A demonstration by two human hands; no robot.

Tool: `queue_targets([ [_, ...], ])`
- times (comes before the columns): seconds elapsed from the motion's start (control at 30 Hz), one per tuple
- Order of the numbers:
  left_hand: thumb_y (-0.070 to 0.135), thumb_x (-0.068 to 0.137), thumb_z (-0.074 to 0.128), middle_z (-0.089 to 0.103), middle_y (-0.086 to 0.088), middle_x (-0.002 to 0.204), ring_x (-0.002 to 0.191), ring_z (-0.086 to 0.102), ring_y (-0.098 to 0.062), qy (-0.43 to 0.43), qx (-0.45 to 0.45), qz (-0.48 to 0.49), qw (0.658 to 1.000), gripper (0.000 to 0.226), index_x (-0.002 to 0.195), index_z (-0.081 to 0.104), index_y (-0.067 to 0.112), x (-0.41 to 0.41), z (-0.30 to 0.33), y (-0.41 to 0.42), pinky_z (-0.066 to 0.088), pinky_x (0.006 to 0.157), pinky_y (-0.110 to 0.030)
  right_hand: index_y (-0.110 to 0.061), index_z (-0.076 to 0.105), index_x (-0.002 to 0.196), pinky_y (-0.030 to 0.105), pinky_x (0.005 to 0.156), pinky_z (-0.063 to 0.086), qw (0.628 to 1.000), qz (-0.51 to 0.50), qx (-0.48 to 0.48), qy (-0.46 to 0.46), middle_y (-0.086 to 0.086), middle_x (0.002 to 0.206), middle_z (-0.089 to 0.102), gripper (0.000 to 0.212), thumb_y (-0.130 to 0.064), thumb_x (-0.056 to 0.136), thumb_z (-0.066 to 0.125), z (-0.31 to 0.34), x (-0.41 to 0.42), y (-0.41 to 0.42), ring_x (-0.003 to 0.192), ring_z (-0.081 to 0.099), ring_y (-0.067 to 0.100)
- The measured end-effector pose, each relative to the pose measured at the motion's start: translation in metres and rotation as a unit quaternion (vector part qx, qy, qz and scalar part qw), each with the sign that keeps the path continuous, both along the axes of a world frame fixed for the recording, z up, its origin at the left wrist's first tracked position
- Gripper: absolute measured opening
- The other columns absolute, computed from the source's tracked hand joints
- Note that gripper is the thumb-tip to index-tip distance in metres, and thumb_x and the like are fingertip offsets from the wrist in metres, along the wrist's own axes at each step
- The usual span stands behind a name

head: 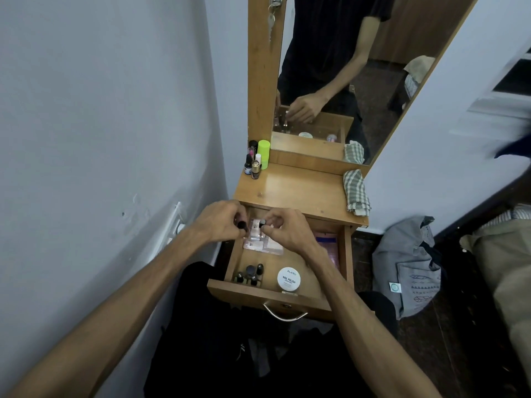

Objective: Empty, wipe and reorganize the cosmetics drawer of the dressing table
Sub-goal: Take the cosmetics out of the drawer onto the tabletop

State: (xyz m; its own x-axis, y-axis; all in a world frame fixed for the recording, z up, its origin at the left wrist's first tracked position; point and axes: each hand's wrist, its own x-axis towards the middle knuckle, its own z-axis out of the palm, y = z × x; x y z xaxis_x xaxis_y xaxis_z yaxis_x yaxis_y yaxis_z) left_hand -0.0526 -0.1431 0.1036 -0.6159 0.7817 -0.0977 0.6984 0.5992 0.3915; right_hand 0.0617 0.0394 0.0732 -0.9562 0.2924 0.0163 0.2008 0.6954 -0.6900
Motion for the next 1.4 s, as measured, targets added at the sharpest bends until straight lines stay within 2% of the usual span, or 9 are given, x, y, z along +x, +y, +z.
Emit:
queue_targets([
  [0.2, 0.036, 0.073, 0.086, 0.065, 0.017, 0.079, 0.076, 0.062, -0.009, -0.006, 0.044, 0.058, 0.997, 0.021, 0.084, 0.072, 0.026, -0.042, 0.029, 0.015, 0.041, 0.059, -0.022, -0.029, 0.077, 0.086, 0.031, 0.067, 0.060, 0.996, -0.056, -0.006, 0.067, -0.016, 0.075, 0.072, 0.014, -0.034, 0.074, 0.071, 0.019, -0.038, 0.001, 0.065, 0.067, -0.001],
  [0.33, 0.028, 0.075, 0.083, 0.068, 0.009, 0.089, 0.081, 0.061, -0.014, 0.024, 0.066, 0.089, 0.994, 0.020, 0.091, 0.073, 0.021, -0.073, 0.036, 0.032, 0.042, 0.063, -0.026, -0.027, 0.078, 0.094, 0.032, 0.069, 0.060, 0.991, -0.103, -0.006, 0.087, -0.016, 0.084, 0.074, 0.020, -0.034, 0.077, 0.070, 0.027, -0.069, 0.002, 0.068, 0.067, 0.000],
  [0.43, 0.029, 0.074, 0.083, 0.070, 0.006, 0.093, 0.085, 0.063, -0.018, 0.027, 0.077, 0.110, 0.991, 0.023, 0.094, 0.074, 0.022, -0.094, 0.033, 0.047, 0.054, 0.073, -0.032, -0.025, 0.079, 0.105, 0.032, 0.074, 0.061, 0.990, -0.119, -0.006, 0.079, -0.012, 0.091, 0.076, 0.025, -0.029, 0.082, 0.070, 0.030, -0.091, 0.002, 0.074, 0.070, 0.007],
  [0.5, 0.027, 0.074, 0.083, 0.070, 0.006, 0.097, 0.084, 0.063, -0.018, 0.028, 0.084, 0.117, 0.989, 0.024, 0.095, 0.074, 0.021, -0.104, 0.030, 0.055, 0.057, 0.077, -0.037, -0.025, 0.079, 0.105, 0.033, 0.074, 0.061, 0.988, -0.132, -0.007, 0.080, -0.011, 0.091, 0.076, 0.024, -0.029, 0.083, 0.071, 0.029, -0.103, 0.003, 0.075, 0.072, 0.010],
  [0.73, 0.021, 0.080, 0.081, 0.070, 0.003, 0.101, 0.077, 0.058, -0.013, 0.015, 0.114, 0.112, 0.987, 0.022, 0.101, 0.074, 0.019, -0.120, 0.009, 0.070, 0.043, 0.068, -0.026, -0.021, 0.077, 0.105, 0.035, 0.074, 0.060, 0.985, -0.154, 0.010, 0.071, -0.006, 0.091, 0.078, 0.023, -0.028, 0.084, 0.072, 0.018, -0.125, 0.002, 0.080, 0.072, 0.018],
  [0.9, 0.023, 0.080, 0.080, 0.071, 0.004, 0.100, 0.076, 0.059, -0.014, 0.009, 0.143, 0.122, 0.982, 0.024, 0.102, 0.074, 0.019, -0.120, 0.001, 0.073, 0.055, 0.074, -0.033, -0.021, 0.077, 0.102, 0.037, 0.072, 0.061, 0.983, -0.167, 0.004, 0.076, -0.005, 0.088, 0.078, 0.020, -0.028, 0.084, 0.073, 0.011, -0.130, 0.001, 0.077, 0.073, 0.019],
  [1.03, 0.023, 0.080, 0.079, 0.072, 0.006, 0.098, 0.074, 0.060, -0.013, 0.006, 0.157, 0.126, 0.979, 0.024, 0.103, 0.074, 0.019, -0.120, -0.001, 0.072, 0.057, 0.074, -0.033, -0.020, 0.077, 0.101, 0.035, 0.073, 0.060, 0.981, -0.176, -0.003, 0.082, -0.006, 0.088, 0.078, 0.019, -0.029, 0.084, 0.074, 0.008, -0.130, 0.000, 0.076, 0.072, 0.017],
  [1.2, 0.025, 0.078, 0.081, 0.071, 0.011, 0.094, 0.068, 0.058, -0.009, 0.007, 0.161, 0.140, 0.977, 0.031, 0.108, 0.071, 0.022, -0.118, -0.002, 0.069, 0.049, 0.067, -0.026, -0.023, 0.076, 0.100, 0.033, 0.071, 0.059, 0.978, -0.189, -0.017, 0.088, -0.008, 0.087, 0.076, 0.020, -0.035, 0.085, 0.076, 0.004, -0.127, -0.001, 0.075, 0.072, 0.014],
  [1.4, 0.030, 0.078, 0.083, 0.070, 0.013, 0.095, 0.071, 0.064, -0.014, -0.001, 0.164, 0.155, 0.974, 0.032, 0.106, 0.070, 0.025, -0.109, -0.002, 0.063, 0.053, 0.069, -0.029, -0.023, 0.076, 0.106, 0.027, 0.069, 0.056, 0.977, -0.193, -0.006, 0.092, -0.010, 0.089, 0.076, 0.025, -0.039, 0.087, 0.076, 0.002, -0.122, -0.001, 0.075, 0.070, 0.010],
])
